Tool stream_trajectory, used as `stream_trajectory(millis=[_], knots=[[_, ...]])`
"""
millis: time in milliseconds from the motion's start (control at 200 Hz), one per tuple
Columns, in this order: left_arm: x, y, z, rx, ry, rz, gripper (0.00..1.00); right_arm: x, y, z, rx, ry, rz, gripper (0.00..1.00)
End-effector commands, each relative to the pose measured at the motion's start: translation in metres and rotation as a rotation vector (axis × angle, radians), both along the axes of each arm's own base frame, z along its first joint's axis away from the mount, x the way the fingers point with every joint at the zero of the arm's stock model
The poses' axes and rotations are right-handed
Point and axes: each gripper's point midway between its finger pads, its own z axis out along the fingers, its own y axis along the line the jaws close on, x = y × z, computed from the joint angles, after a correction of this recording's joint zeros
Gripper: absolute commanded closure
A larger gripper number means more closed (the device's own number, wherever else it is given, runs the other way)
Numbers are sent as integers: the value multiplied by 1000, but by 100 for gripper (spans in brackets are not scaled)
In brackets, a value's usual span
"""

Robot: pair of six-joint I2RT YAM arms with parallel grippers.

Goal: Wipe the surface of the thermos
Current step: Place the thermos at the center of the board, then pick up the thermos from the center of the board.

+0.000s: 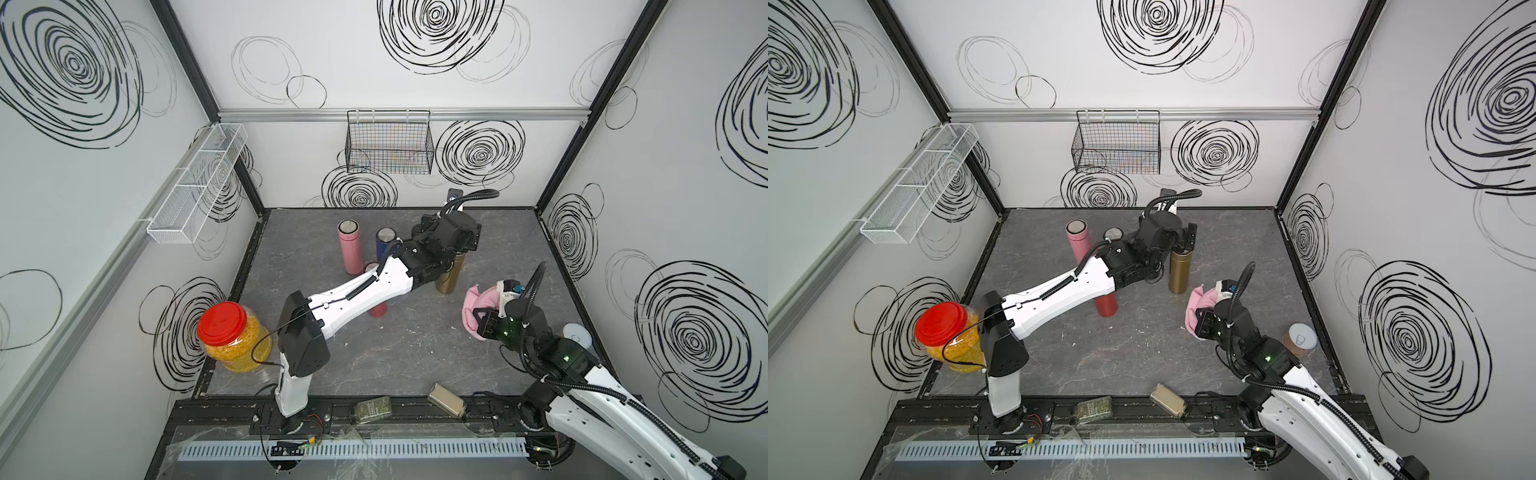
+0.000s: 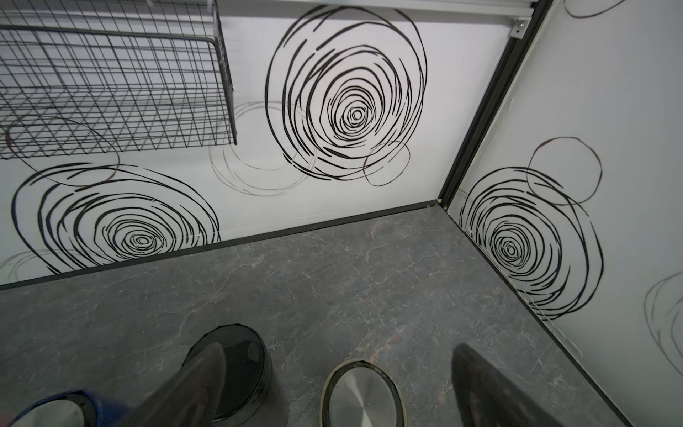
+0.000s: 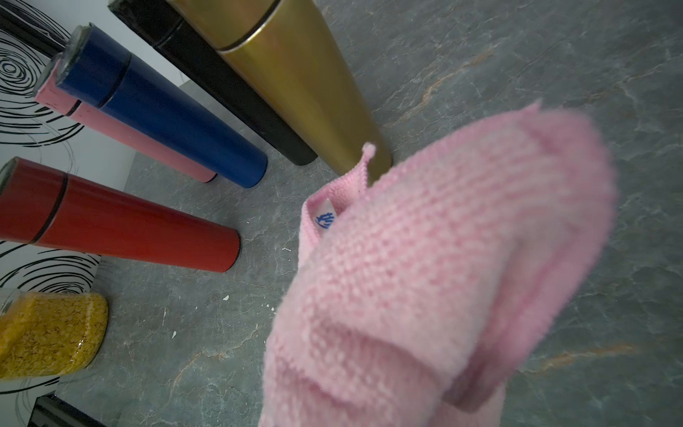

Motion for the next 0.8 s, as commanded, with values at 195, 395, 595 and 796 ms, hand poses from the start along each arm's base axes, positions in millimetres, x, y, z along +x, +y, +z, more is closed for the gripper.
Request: stream_trajectory(millis=[195,395,595,796], knots=[[15,-34,-28,-24,77,-65,9,-6,-11,-14,22,53,14,100],[19,-37,-51,9,102,-55,9,-5,-13,-19,44,49,4,100],[39,-1,-48,41,79,58,8,-1,-9,-22,72,41,15,100],[61,44,-50,20,93,142,7,4,-8,-24,67,49,15,100]])
